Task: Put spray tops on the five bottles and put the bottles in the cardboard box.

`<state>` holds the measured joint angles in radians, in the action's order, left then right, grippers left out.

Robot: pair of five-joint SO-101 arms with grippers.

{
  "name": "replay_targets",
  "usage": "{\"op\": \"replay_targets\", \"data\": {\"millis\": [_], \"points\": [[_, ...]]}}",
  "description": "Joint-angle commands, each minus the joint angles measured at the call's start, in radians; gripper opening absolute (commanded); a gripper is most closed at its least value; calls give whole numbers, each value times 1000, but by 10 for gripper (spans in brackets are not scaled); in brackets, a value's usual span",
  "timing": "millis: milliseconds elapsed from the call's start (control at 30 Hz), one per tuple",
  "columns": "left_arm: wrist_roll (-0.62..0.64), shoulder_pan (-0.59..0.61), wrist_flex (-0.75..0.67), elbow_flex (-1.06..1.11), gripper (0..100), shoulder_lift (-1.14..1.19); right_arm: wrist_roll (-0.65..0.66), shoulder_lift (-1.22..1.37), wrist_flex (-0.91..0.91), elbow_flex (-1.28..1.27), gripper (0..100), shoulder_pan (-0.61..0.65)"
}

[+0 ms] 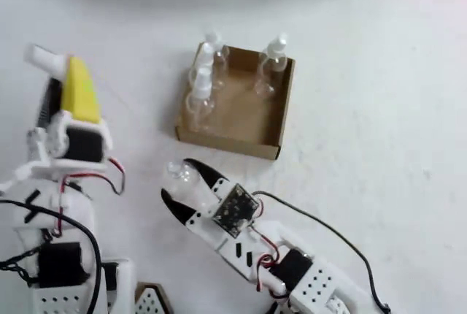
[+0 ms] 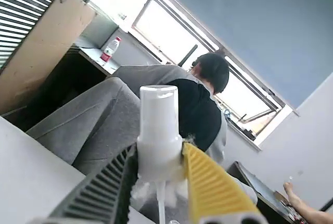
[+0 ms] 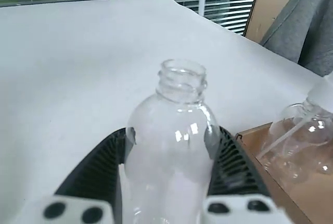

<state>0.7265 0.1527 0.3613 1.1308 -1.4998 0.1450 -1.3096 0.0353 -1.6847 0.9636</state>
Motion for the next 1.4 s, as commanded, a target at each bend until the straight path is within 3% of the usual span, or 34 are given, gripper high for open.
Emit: {"op": "replay_targets", "data": {"millis": [0, 100, 400, 600, 1367], "points": [[8, -128, -31, 37, 22, -105, 15, 133, 128, -3, 16, 7], [8, -183, -29, 63, 23, -150, 17, 229, 219, 2, 16, 7], [6, -185, 6, 66, 23, -156, 18, 366, 355, 8, 16, -1], [-98, -185, 55, 64, 23, -156, 18, 367, 357, 8, 16, -38], [-103, -196, 100, 69, 23, -156, 20, 374, 351, 18, 16, -38]]}}
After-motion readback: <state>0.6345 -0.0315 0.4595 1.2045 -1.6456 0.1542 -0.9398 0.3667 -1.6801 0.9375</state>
